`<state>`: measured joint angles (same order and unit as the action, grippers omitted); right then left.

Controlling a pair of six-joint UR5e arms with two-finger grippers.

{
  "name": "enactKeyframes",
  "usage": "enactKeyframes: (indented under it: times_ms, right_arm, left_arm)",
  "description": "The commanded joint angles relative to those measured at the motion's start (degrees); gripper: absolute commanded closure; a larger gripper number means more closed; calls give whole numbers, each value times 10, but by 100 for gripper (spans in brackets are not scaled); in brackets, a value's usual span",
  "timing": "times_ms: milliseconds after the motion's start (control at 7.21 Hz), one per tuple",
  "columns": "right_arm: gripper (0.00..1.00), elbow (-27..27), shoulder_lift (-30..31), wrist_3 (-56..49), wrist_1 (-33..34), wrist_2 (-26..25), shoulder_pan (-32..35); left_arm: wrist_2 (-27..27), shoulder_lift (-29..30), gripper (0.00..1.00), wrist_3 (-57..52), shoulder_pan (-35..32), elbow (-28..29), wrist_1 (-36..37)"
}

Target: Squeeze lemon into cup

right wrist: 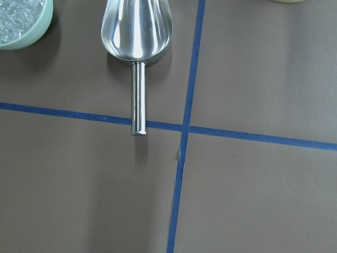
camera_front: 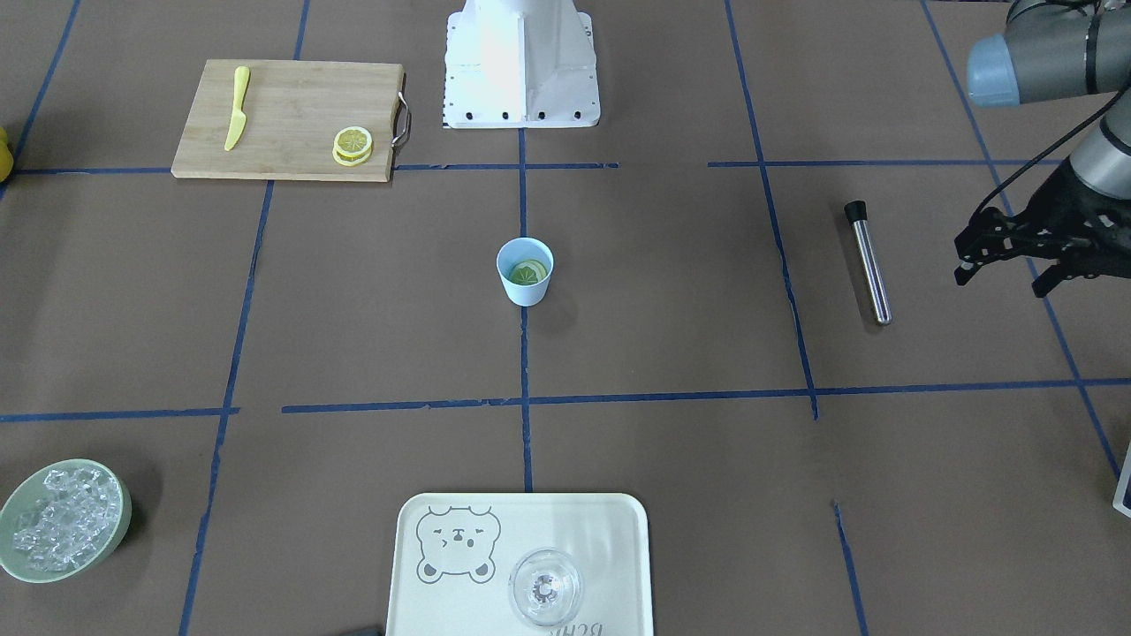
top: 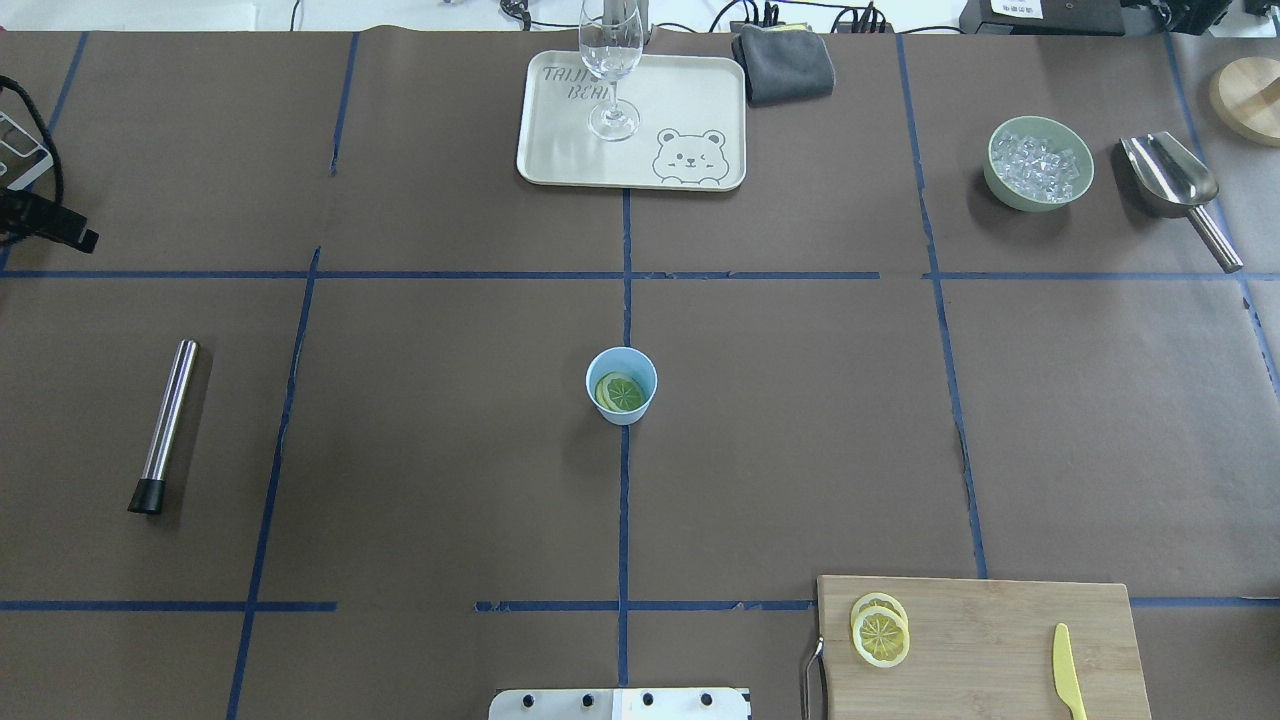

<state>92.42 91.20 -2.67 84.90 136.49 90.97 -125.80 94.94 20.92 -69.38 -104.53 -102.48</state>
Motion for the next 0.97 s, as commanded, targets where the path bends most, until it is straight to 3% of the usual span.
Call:
enactKeyframes:
  times_ms: [0,139,278,833]
  right_arm:
    - [0,0,1,-2,0,0,0]
    - [0,0,0,-2,0,0,0]
    - [0,4,1,-3,0,0,1]
    - [0,9,16,2,-3,2,1]
  left_arm:
    - [-7,-26,0,-152,-100,57,13]
    - [-29,-61,0,-215,-160,76,11]
    - [-82,-71,0,-218,-172,77,12]
    - [-59,-78,0,-222,-169,119,11]
